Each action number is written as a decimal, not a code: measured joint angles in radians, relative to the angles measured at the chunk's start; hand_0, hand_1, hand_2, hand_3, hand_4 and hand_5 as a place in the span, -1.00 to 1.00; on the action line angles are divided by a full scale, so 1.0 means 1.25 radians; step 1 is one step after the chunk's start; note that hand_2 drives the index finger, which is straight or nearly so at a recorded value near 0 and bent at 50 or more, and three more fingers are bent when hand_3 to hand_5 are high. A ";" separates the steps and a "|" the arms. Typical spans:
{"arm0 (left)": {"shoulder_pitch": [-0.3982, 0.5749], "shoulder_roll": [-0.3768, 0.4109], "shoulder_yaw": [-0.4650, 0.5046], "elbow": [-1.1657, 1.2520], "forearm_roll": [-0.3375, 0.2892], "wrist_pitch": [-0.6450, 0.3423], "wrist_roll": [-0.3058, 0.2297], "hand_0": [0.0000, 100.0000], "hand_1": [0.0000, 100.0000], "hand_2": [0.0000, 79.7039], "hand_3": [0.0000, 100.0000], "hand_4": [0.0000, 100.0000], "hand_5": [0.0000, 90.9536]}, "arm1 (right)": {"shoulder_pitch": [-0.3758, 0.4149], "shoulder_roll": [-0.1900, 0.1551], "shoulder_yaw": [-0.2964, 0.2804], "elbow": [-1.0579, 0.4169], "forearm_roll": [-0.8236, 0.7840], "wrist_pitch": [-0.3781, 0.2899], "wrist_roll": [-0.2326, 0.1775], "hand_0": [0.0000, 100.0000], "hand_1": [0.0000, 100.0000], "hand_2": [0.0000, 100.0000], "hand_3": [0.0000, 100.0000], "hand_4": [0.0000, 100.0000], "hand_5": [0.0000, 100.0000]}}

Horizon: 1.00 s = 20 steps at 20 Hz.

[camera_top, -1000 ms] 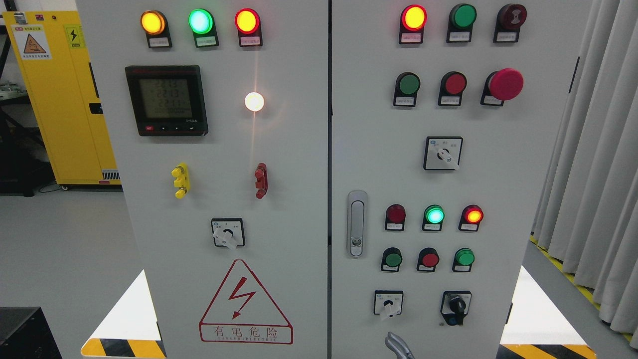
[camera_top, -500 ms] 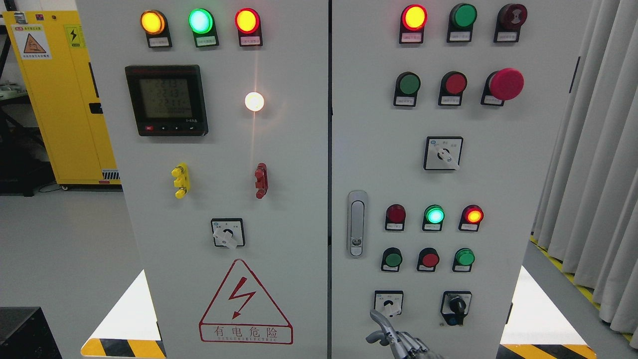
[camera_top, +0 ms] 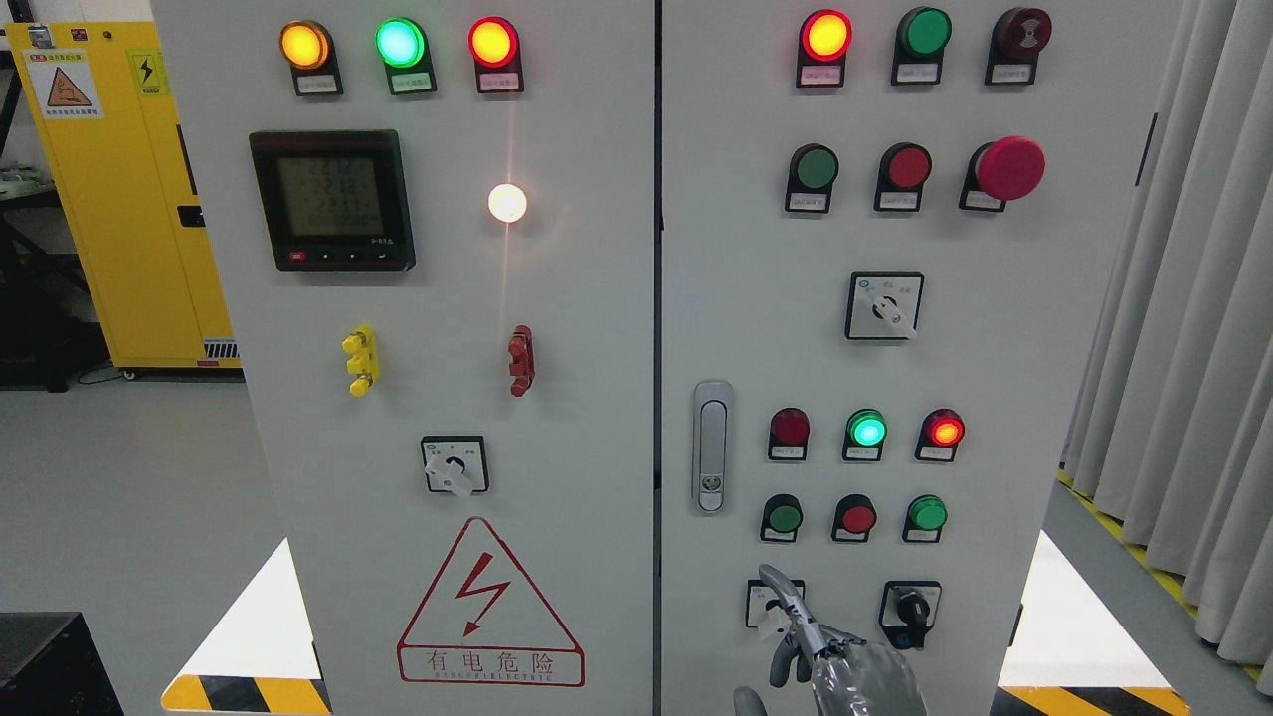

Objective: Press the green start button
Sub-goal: 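Raise the right hand toward the green push button on the lower row, then press the green push button inward with the right hand's extended finger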

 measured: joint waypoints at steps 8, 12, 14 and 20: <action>0.000 0.000 0.000 0.000 0.000 0.000 0.000 -0.76 0.11 -1.00 -1.00 -1.00 -1.00 | -0.048 -0.001 -0.012 0.048 0.004 0.008 0.001 0.16 0.75 -1.00 0.96 1.00 1.00; 0.000 0.000 0.000 0.000 0.000 0.000 0.000 -0.76 0.11 -1.00 -1.00 -1.00 -1.00 | -0.063 -0.001 -0.015 0.070 0.003 0.010 0.001 0.25 0.75 -1.00 0.96 1.00 1.00; 0.000 0.000 0.000 0.000 0.000 0.000 0.000 -0.76 0.11 -1.00 -1.00 -1.00 -1.00 | -0.068 -0.001 -0.017 0.080 0.002 0.010 0.001 0.28 0.75 -1.00 0.96 1.00 1.00; 0.000 0.000 0.000 0.000 0.000 0.000 0.000 -0.76 0.11 -1.00 -1.00 -1.00 -1.00 | -0.082 -0.001 -0.021 0.103 -0.002 0.011 0.001 0.40 0.75 -1.00 0.96 1.00 1.00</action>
